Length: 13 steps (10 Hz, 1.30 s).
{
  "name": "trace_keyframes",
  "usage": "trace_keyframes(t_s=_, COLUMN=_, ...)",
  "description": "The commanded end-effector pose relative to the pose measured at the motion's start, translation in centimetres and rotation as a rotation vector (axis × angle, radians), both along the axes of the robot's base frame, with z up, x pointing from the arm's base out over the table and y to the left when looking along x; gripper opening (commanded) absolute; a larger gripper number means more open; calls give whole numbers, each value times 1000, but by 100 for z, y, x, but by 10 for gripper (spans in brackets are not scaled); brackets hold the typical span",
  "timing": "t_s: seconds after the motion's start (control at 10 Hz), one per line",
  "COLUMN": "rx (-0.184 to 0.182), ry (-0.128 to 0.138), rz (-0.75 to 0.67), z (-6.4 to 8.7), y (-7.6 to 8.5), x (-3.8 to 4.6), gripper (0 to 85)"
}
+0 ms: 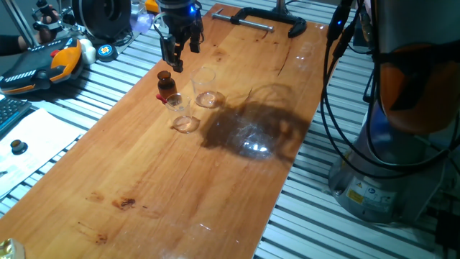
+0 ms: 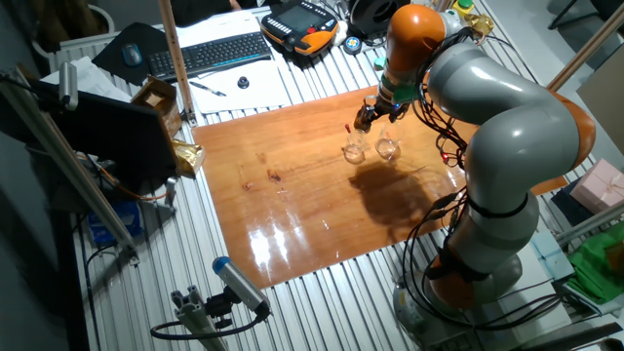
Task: Transfer liquid using a dropper
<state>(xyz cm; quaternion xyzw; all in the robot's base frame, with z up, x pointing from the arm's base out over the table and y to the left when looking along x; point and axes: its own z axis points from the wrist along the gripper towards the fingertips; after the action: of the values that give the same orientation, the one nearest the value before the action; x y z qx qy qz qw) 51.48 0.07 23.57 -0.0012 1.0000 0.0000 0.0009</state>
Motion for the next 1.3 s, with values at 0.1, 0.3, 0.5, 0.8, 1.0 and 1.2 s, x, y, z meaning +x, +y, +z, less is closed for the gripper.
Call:
trace_keyframes(t_s=0.1, rx=-107, ry=276, rz=361, z=2, y=0, x=1, gripper=10)
trace_keyframes(t_s=0.3, rx=-109, ry=274, rz=361, z=2, y=0, x=1, gripper=10)
trace_keyframes(t_s=0.5, rx=-109, ry=274, rz=361, z=2, y=0, x=1, gripper=10)
trace_keyframes(t_s=0.8, rx=-107, ry=274, rz=362, z=2, y=0, x=0, gripper=10)
trace_keyframes(t_s=1.0, rx=-107, ry=276, rz=362, z=2, y=0, x=1, gripper=10)
trace_keyframes(t_s=1.2, rx=-107, ry=273, rz=364, z=2, y=0, x=-1, gripper=10)
